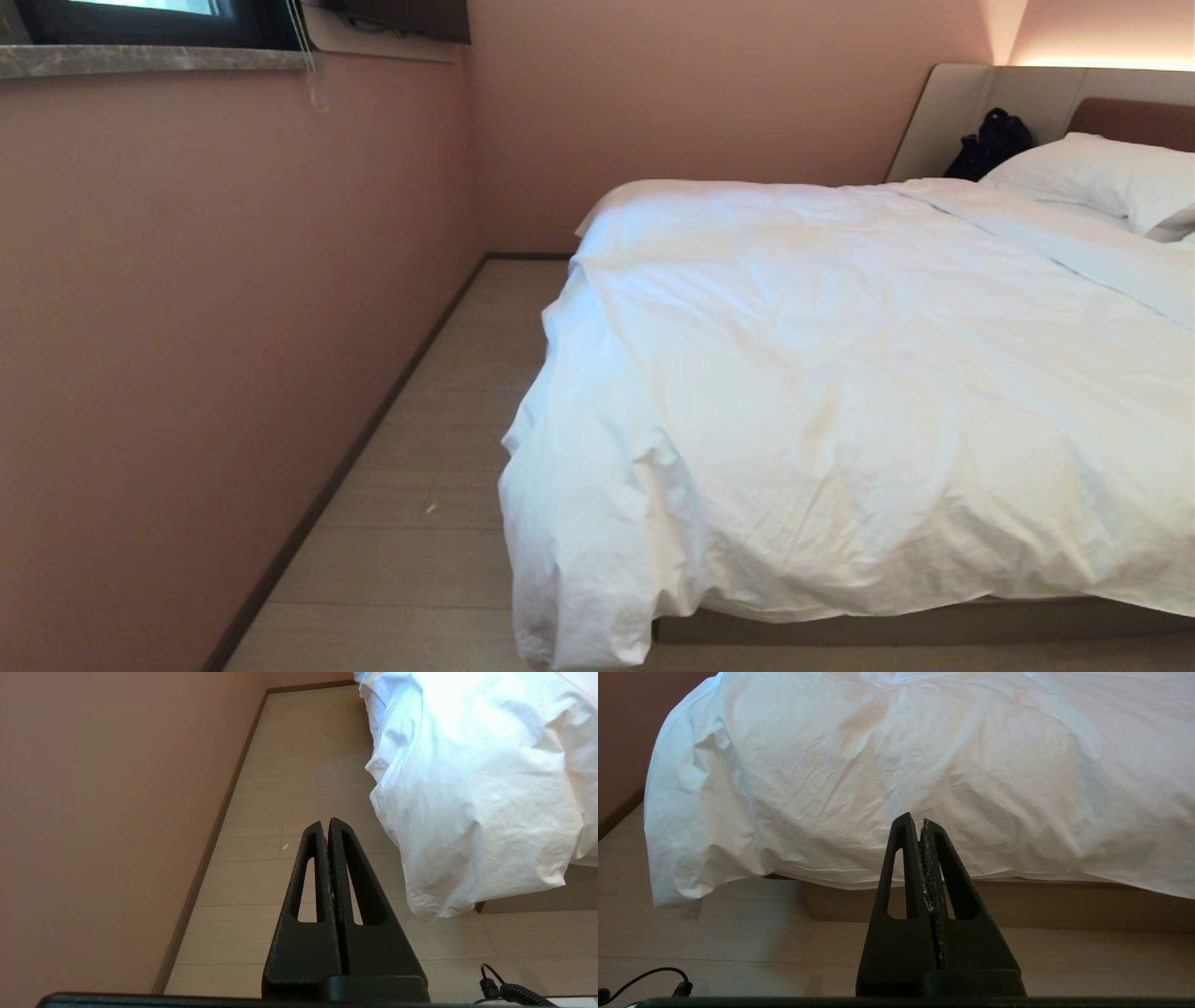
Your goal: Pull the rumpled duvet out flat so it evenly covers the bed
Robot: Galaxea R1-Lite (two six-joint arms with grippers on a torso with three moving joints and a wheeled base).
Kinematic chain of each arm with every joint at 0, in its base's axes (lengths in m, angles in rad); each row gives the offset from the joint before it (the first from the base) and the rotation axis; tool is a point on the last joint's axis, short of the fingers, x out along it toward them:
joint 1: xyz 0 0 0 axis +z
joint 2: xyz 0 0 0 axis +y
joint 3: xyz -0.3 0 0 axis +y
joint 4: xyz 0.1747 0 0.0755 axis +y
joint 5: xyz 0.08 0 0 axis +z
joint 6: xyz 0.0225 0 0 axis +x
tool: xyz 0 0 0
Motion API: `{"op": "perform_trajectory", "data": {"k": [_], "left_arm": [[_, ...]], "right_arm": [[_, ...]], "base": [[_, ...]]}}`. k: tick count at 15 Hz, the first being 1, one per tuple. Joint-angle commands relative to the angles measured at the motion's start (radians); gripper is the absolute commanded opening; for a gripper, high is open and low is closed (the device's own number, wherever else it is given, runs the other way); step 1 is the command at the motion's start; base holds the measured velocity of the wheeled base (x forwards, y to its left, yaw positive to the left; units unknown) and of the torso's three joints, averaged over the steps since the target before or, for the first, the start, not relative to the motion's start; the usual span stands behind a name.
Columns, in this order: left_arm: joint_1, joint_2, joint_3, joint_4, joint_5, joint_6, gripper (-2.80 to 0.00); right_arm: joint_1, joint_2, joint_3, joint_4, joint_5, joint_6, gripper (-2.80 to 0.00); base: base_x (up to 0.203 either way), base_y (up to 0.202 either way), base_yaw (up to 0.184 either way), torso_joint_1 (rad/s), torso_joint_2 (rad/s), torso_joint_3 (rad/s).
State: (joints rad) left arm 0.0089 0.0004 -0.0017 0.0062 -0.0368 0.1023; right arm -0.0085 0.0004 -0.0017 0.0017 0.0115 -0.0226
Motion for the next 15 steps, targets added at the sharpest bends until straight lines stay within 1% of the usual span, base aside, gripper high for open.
{"op": "perform_trajectory", "data": {"k": [1,15], "left_arm": [[0.0,0.0,0.0,0.0,0.0,0.001,-2.8],[0.0,0.0,0.0,0.0,-0.002,0.0,-2.8]], "right_arm": [[-0.001,0.001,0.0,0.0,0.001,0.0,-2.8],[-0.001,0.001,0.0,0.0,0.001,0.0,-2.8]], "base": [[0.0,0.0,0.0,0.0,0.0,0.0],[0.0,0.0,0.0,0.0,0.0,0.0]]}}
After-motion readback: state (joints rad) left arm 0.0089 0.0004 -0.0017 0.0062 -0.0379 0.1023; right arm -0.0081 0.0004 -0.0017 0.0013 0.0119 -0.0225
